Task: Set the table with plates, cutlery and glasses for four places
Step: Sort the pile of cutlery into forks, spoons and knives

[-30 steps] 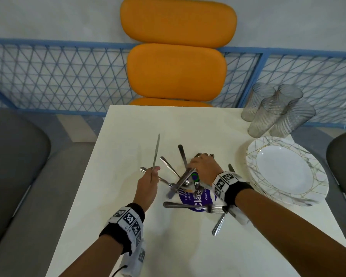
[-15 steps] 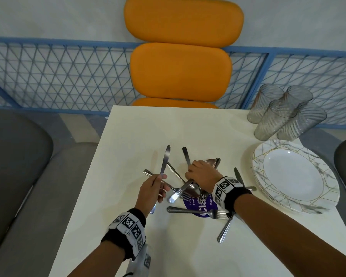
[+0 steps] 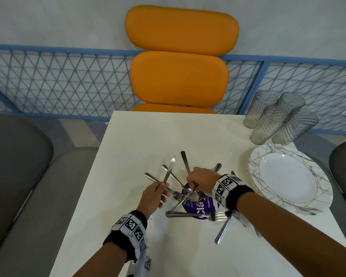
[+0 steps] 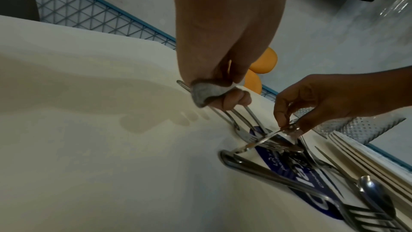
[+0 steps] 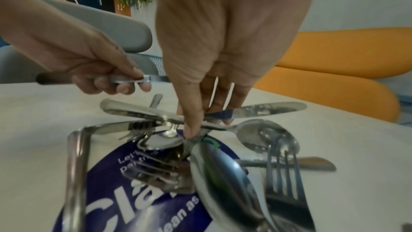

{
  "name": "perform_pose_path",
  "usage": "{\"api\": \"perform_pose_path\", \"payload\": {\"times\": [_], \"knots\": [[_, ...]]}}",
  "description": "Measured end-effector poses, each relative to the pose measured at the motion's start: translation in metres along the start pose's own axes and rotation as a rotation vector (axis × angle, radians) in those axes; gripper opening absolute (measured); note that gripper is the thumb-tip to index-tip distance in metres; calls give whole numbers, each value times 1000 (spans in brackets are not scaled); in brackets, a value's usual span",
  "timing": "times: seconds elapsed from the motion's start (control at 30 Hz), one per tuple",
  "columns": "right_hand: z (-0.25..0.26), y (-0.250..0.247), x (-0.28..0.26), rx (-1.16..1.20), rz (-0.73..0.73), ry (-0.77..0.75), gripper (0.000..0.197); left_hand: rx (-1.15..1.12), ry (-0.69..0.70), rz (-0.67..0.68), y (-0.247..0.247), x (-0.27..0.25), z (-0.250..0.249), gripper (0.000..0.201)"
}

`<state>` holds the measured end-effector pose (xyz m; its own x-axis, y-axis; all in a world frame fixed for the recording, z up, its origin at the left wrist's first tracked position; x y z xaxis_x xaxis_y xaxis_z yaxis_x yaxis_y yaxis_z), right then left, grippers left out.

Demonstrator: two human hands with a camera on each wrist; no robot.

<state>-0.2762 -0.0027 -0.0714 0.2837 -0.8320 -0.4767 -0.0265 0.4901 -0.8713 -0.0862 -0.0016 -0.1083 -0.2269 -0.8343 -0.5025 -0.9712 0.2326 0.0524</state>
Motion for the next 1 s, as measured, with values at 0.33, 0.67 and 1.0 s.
{"api": "perform_pose_path", "payload": {"times": [0.33, 0.67, 1.0], "knots": [[0, -16, -10, 100, 15, -6, 25, 117, 1, 25, 15, -7, -2, 20], [31, -49, -6, 92, -181, -180, 34, 298, 203, 35, 22, -15, -28, 26], [30, -50, -16, 308, -759, 125, 14, 23, 148, 67, 22, -28, -26, 25]]}}
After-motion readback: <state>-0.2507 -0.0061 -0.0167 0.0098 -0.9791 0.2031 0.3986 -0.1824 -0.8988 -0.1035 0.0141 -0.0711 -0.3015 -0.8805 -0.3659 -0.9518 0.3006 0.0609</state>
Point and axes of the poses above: each hand's wrist, its own x-axis towards the middle knuckle, its own y-axis out of the palm, z = x × y, the point moved 2 cm from there along x, towards the middle knuckle, and after that the axes turned 8 degrees about -x, right-handed, at the moved point
